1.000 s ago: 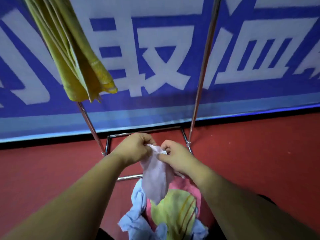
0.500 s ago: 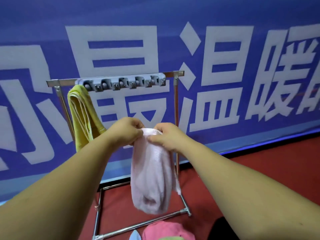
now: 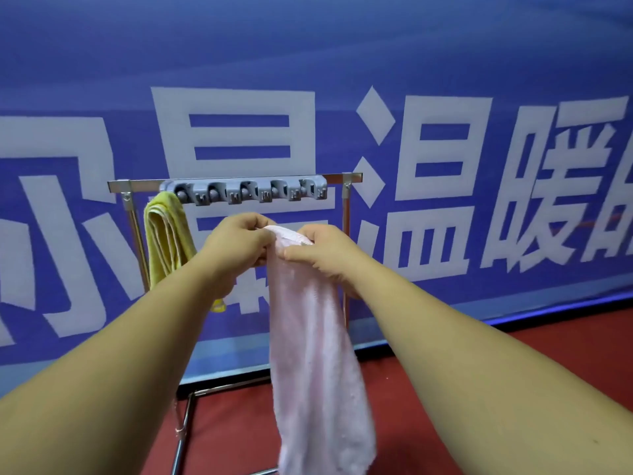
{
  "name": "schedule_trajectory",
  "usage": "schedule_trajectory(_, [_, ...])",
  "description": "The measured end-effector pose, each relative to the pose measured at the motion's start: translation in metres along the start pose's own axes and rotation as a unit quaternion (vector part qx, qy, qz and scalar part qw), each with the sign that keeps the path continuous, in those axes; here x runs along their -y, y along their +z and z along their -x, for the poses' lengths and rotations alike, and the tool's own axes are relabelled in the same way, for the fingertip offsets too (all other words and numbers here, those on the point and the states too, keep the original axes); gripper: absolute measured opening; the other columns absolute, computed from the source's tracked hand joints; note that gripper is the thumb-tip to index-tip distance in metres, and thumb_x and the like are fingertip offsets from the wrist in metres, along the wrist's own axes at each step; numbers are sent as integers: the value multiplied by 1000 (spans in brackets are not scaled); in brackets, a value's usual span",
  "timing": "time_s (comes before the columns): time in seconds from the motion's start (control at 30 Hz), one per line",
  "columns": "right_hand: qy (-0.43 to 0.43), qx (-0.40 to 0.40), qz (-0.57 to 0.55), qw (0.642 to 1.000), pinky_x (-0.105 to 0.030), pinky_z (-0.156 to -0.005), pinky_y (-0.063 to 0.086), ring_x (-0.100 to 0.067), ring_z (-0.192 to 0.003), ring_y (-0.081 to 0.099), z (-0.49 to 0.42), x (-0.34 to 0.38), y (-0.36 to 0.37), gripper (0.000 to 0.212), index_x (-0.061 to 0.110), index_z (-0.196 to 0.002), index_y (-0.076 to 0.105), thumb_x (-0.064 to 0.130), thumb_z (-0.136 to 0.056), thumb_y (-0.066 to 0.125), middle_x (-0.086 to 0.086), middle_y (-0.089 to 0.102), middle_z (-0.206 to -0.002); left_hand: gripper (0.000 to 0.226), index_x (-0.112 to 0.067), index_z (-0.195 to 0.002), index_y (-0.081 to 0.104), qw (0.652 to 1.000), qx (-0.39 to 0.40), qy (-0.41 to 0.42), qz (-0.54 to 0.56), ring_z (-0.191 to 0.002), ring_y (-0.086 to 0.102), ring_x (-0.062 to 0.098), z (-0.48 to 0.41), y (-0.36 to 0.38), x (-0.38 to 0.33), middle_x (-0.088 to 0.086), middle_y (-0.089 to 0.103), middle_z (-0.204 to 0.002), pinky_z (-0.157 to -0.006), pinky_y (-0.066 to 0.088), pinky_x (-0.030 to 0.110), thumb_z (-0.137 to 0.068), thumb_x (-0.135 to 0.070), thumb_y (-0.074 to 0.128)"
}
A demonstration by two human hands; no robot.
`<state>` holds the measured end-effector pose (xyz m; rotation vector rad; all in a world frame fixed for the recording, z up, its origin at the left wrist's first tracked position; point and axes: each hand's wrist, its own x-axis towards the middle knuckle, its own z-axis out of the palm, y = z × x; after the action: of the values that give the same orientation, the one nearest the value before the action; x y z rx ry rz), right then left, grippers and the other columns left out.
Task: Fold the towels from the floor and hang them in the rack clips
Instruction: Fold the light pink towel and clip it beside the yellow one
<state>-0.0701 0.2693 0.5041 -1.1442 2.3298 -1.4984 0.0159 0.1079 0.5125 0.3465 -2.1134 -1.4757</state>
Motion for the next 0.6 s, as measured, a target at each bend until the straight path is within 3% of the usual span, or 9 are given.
schedule_trajectory(0.1, [32,29,-106,993,-38,-75,51,-22,-79,65,3,2,8,50,13,-92,72,63,-89,69,-3,72,-89,20,-9,-93,73,999,-16,2,42,-75,72,25,3,-1,4,11,75,-79,-82,65,47,-95,0,56])
schedule_trajectory(0.2, [75,-1,-229,971,-39,-69,40,-26,-69,46,-2,-4,19,31,15,-76,59,40,-94,58,-2,54,-71,20,-11,-92,73,997,-28,-15,67,-82,72,27,7,-2,15,11,76,-88,-78,65,43,-95,-3,55])
schedule_trajectory(0.3, [42,-14,-183,982,-34,-65,37,-17,-68,45,-2,-15,31,28,22,-66,60,13,-92,58,2,52,-67,16,-13,-90,73,992,-39,-27,116,-77,69,21,20,-3,34,8,75,-87,-68,58,31,-97,-8,59])
schedule_trajectory(0.47, [0,17,-56,998,-33,-70,43,-7,-70,54,12,-32,54,12,24,-86,73,28,-96,67,11,65,-73,13,-13,-98,79,985,-54,-24,163,-85,72,24,58,1,69,10,78,-94,-81,60,46,-97,-24,73])
schedule_trajectory(0.53, [0,14,-36,999,-33,-68,44,-5,-66,55,21,-43,64,13,26,-86,73,34,-95,71,13,66,-71,10,-19,-95,80,984,-83,-26,157,-97,75,31,73,4,84,8,80,-98,-93,59,55,-93,-28,77])
schedule_trajectory(0.6, [13,-5,-29,999,-34,-66,44,-6,-63,54,32,-56,75,16,23,-83,72,36,-93,74,12,63,-68,6,-19,-93,80,982,-105,-30,154,-99,75,27,89,8,99,7,80,-96,-93,59,52,-94,-24,77])
